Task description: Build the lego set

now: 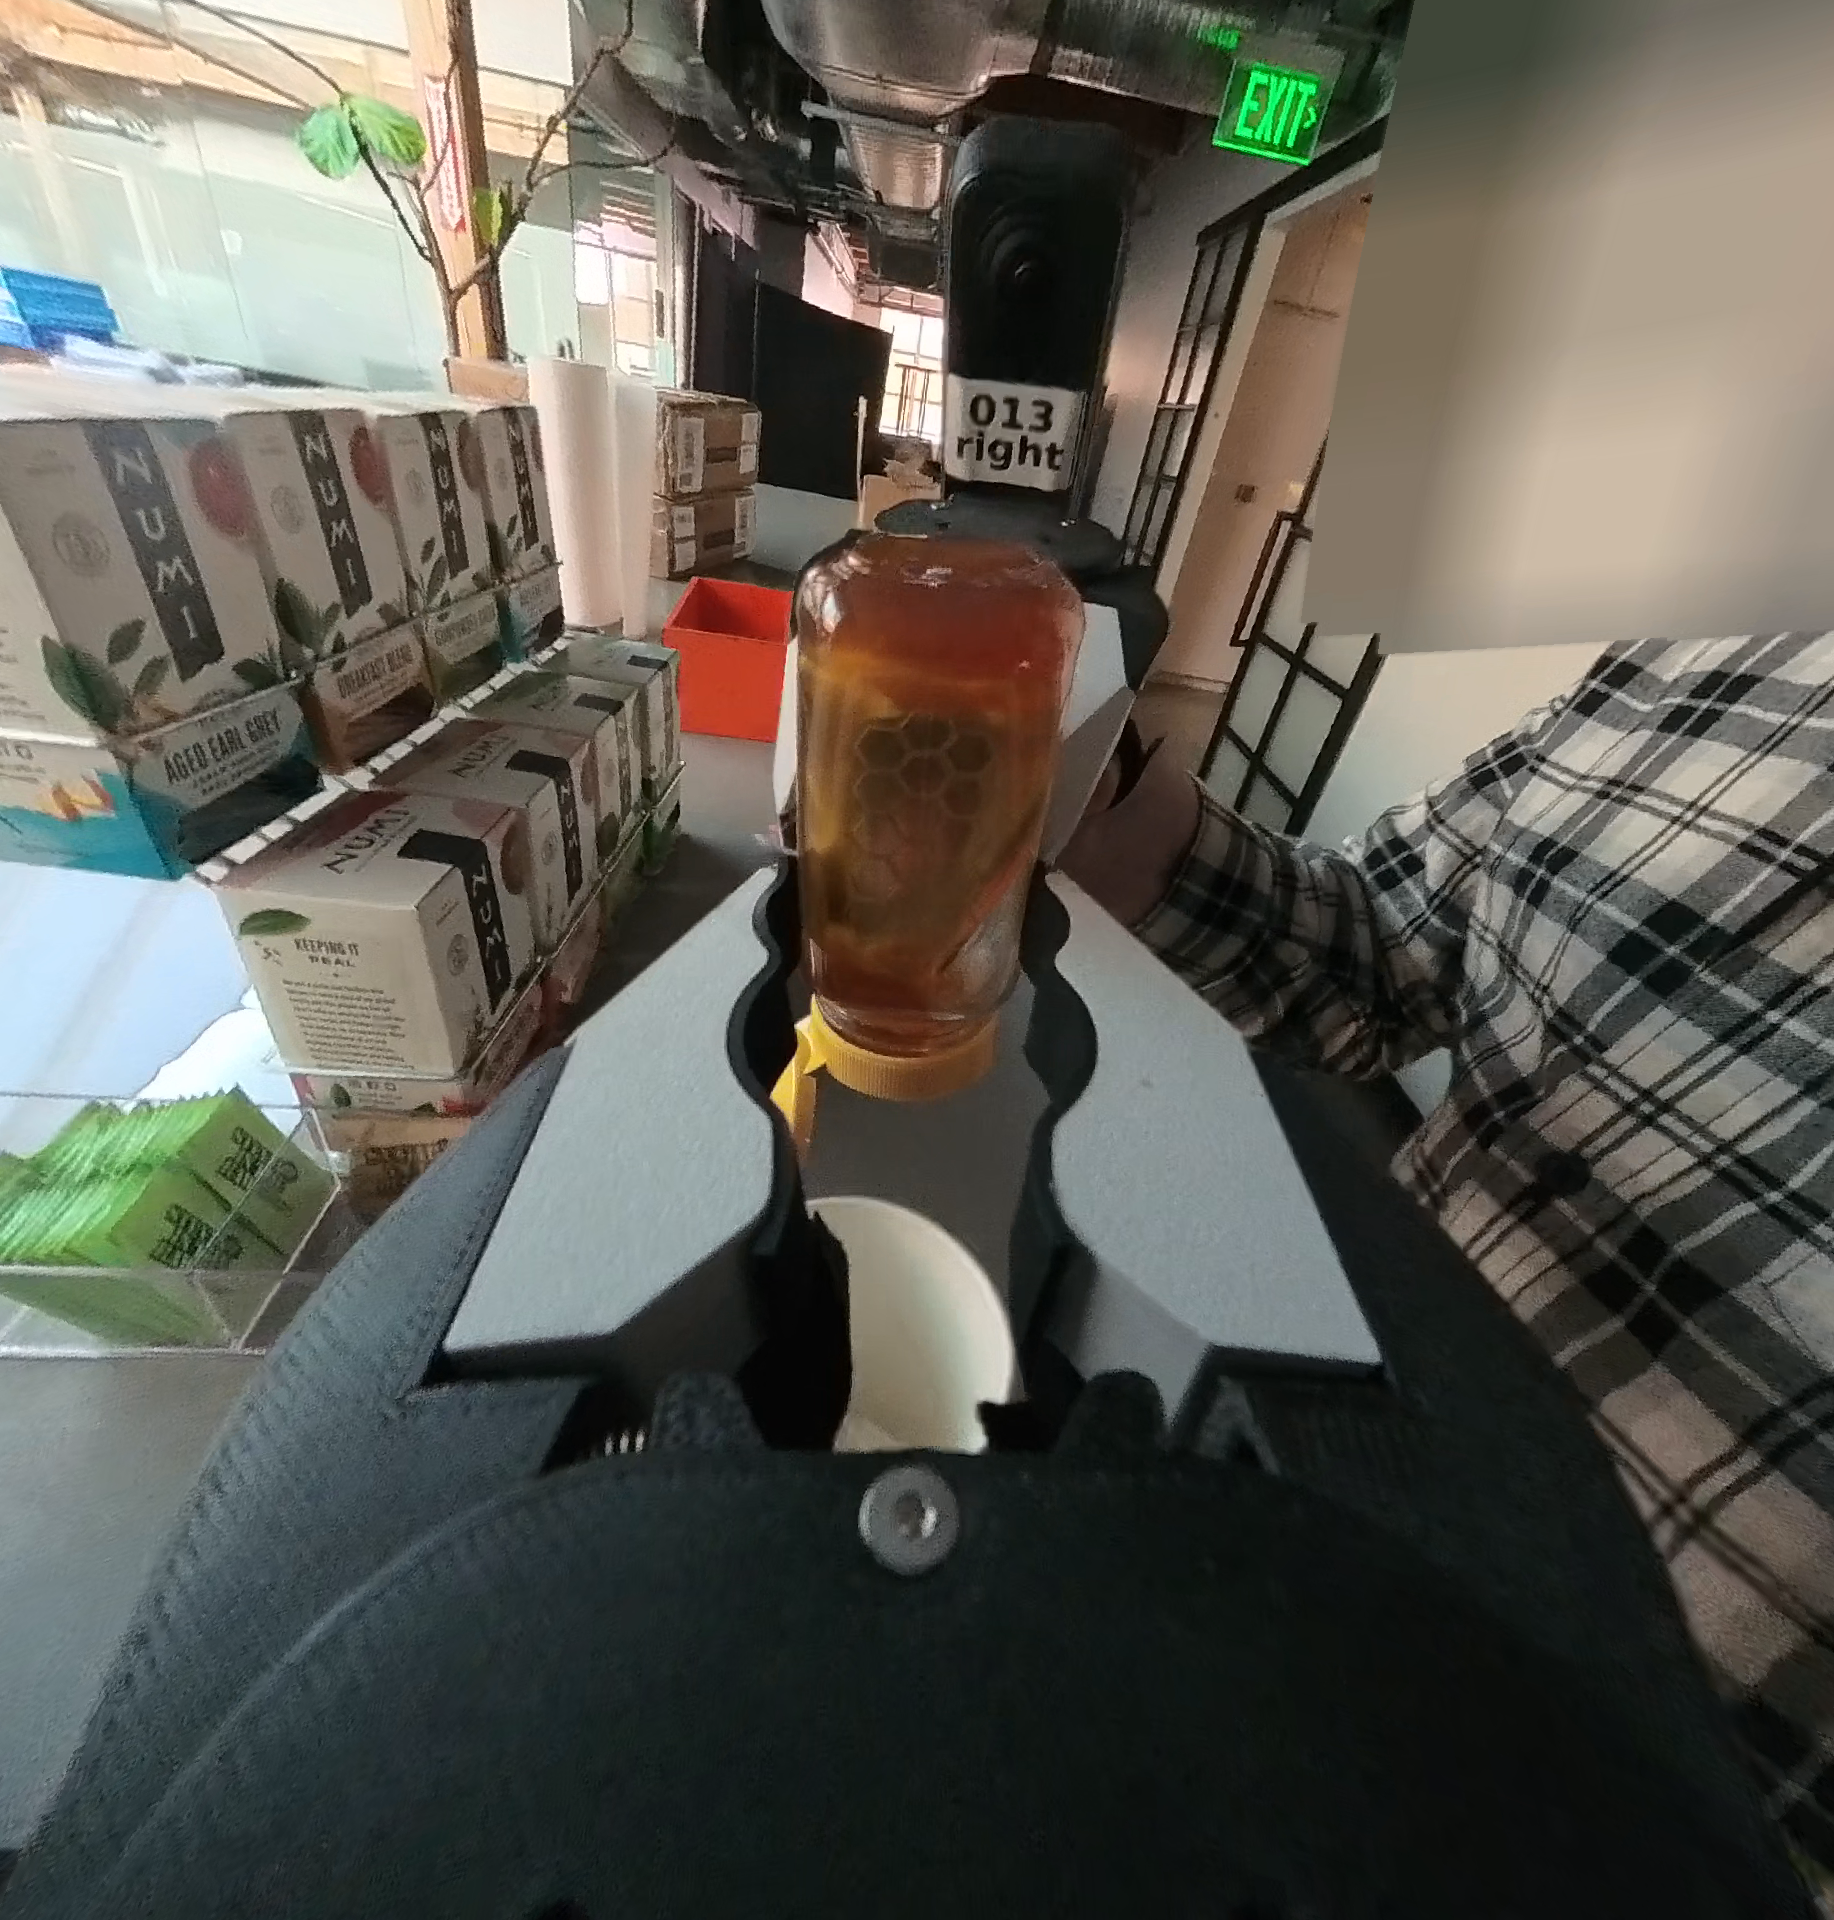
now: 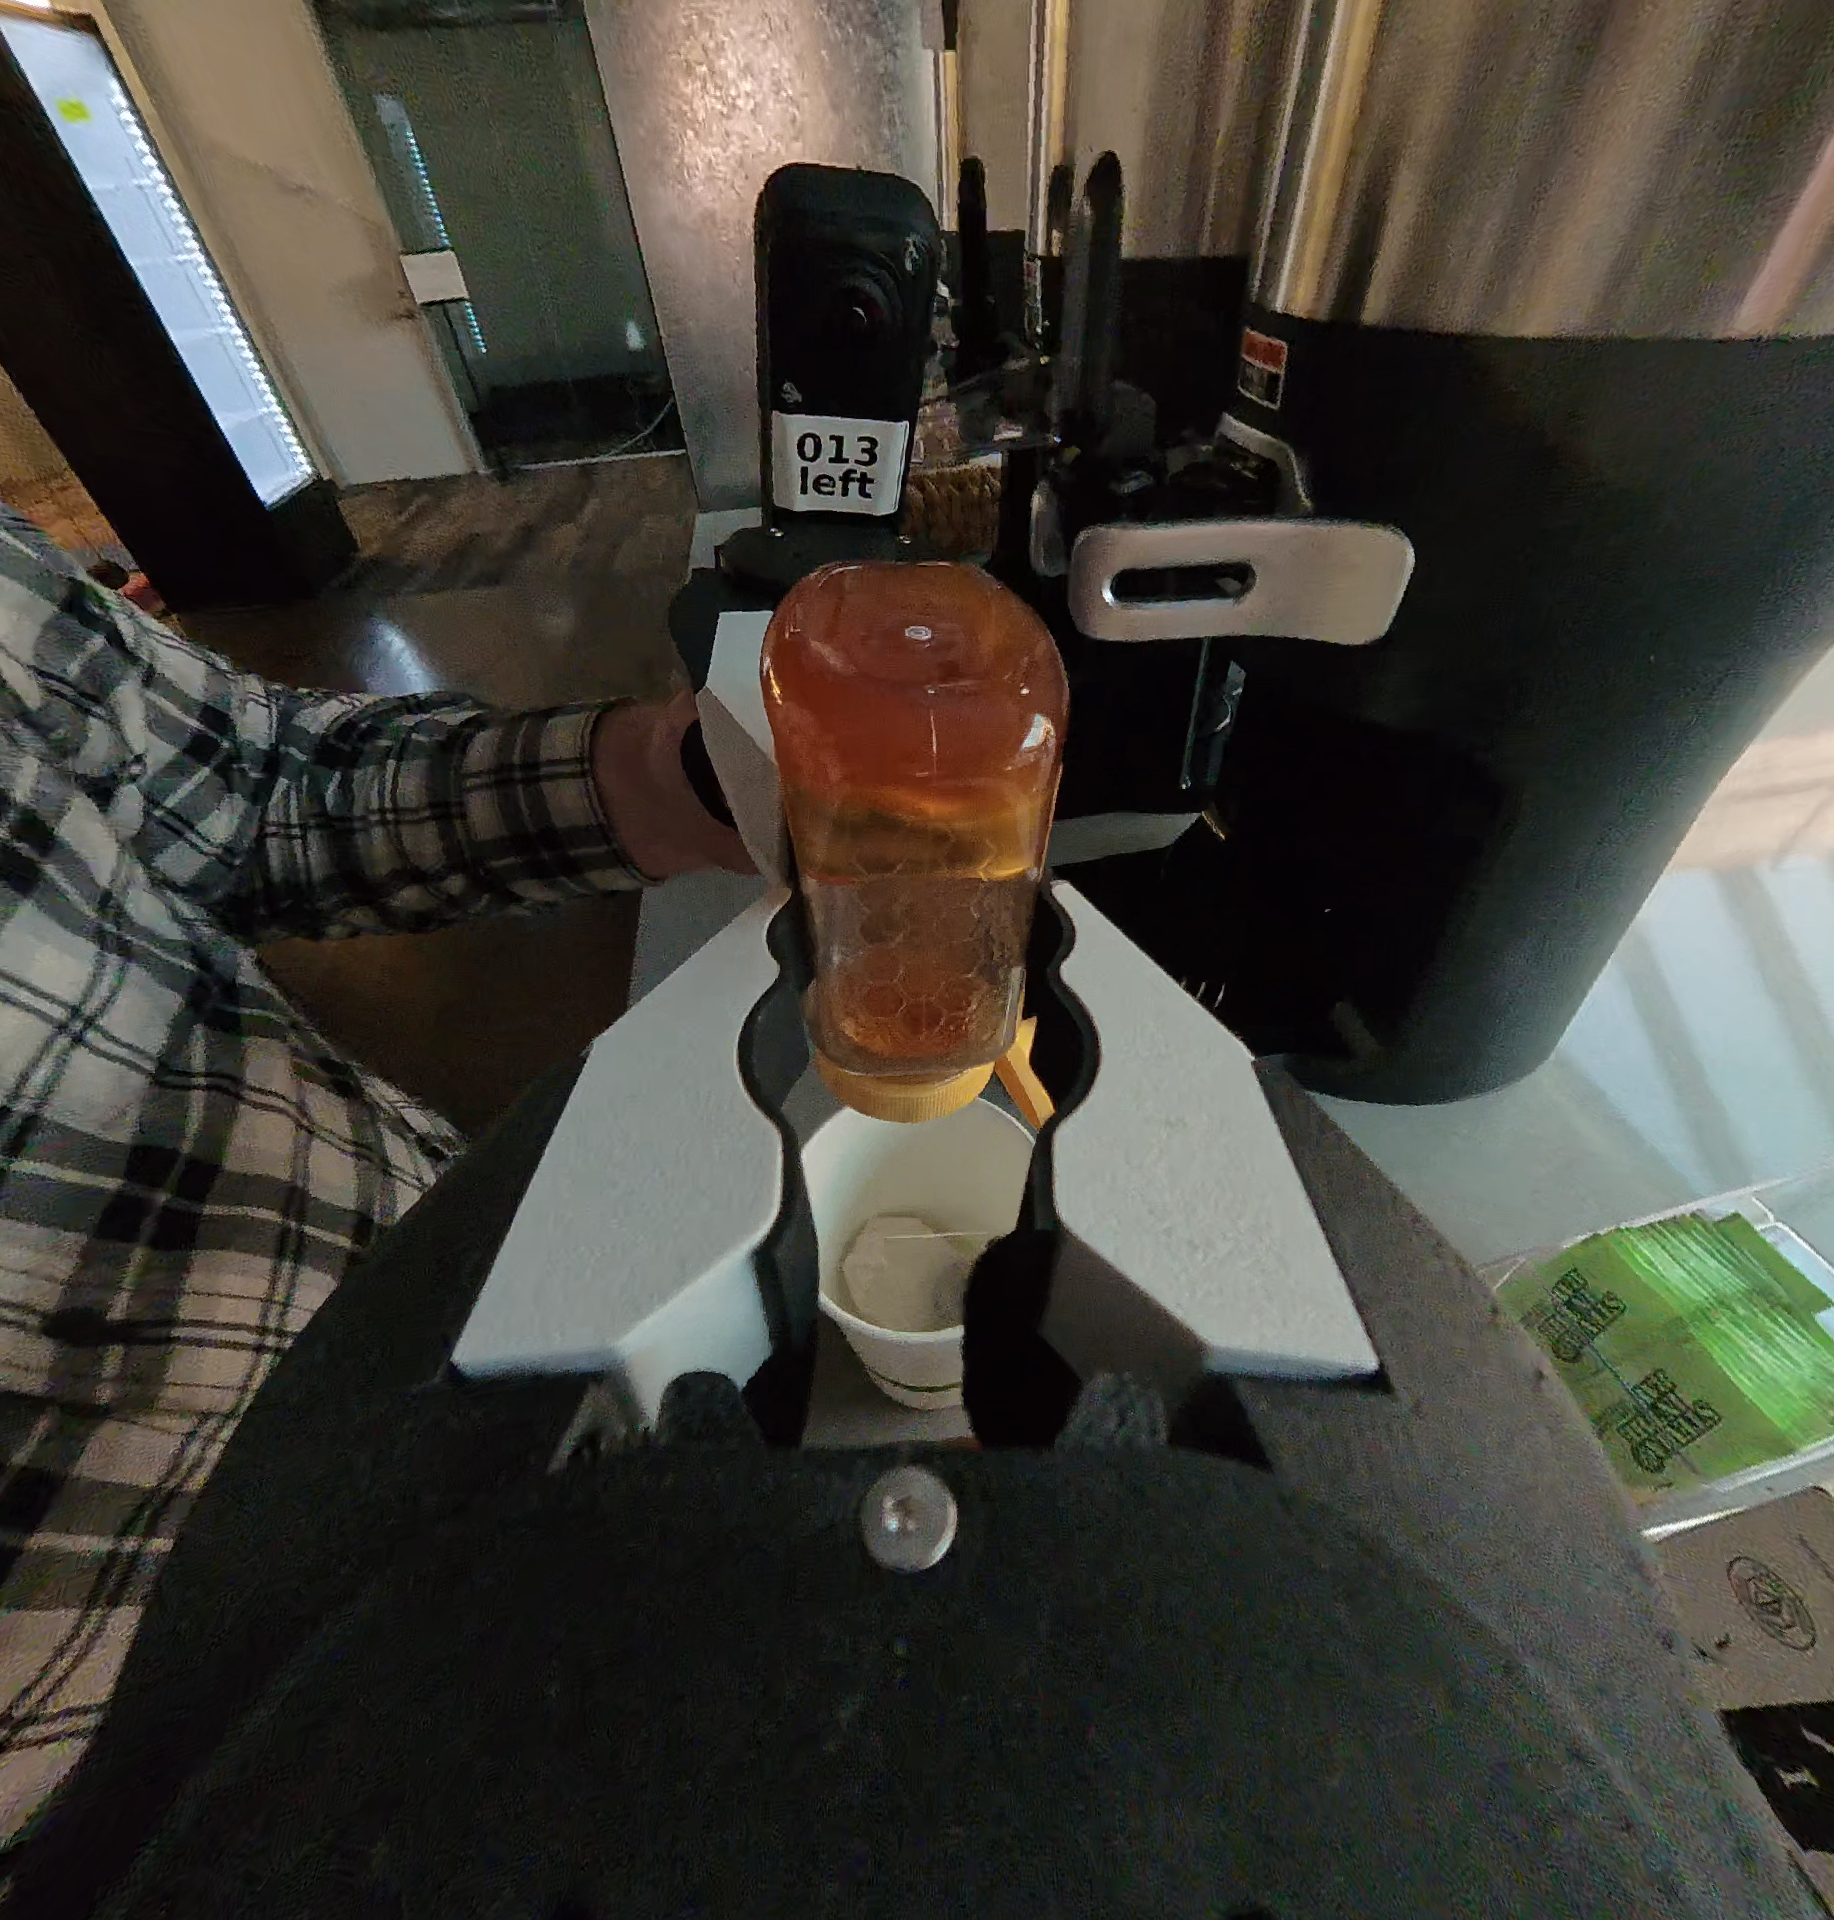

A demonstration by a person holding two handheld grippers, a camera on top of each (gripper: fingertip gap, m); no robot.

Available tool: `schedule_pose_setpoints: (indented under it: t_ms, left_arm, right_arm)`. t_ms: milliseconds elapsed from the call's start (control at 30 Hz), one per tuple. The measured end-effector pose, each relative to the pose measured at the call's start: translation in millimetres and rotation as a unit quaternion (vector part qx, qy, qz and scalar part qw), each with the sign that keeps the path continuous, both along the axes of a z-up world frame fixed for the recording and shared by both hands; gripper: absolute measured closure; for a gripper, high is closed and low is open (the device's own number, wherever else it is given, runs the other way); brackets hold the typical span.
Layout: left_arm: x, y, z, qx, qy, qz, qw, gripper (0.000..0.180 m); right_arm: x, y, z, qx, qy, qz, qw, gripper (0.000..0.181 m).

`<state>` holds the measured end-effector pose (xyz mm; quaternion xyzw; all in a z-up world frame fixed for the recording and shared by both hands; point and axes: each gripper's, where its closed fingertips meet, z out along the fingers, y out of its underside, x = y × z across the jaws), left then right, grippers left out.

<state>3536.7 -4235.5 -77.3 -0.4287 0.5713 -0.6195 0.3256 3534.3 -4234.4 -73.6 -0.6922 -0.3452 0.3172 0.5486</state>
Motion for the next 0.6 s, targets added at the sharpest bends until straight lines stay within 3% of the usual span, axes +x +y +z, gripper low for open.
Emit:
schedule_pose_setpoints:
  t_ms: [67, 167, 233, 367, 433, 600]
  left_arm:
    - [3.4, 7.3, -6.3, -0.022, 0.013, 0.003, 1.0, 0.14]
    - [-4.1, -10.4, 11.5, 0.027, -0.014, -0.002, 1.0, 0.139]
    - [1.1, 7.3, -5.8, -0.002, 0.02, 0.01, 1.0, 0.14]
    - [-7.1, -2.2, -6.4, 0.011, 0.0, 0.003, 1.0, 0.138]
    - [-5.3, 8.5, -21.9, -0.005, 0.039, 0.009, 0.999, 0.137]
    - [-10.7, -1.8, -14.7, 0.03, 0.04, -0.005, 0.999, 0.134]
  right_arm:
    - [3.4, 7.8, -6.6, -0.019, 0.01, 0.0, 1.0, 0.142]
    - [-3.9, -10.5, 12.5, 0.032, -0.026, -0.004, 0.999, 0.143]
    - [1.2, 6.2, -3.7, -0.011, -0.004, 0.0, 1.0, 0.142]
    - [-7.1, -3.1, -4.4, 0.014, -0.023, 0.0, 1.0, 0.141]
    - [-5.4, 7.8, -19.7, -0.023, -0.007, 0.008, 1.0, 0.141]
    - [-11.7, -2.4, -10.6, 0.016, -0.047, 0.018, 0.999, 0.137]
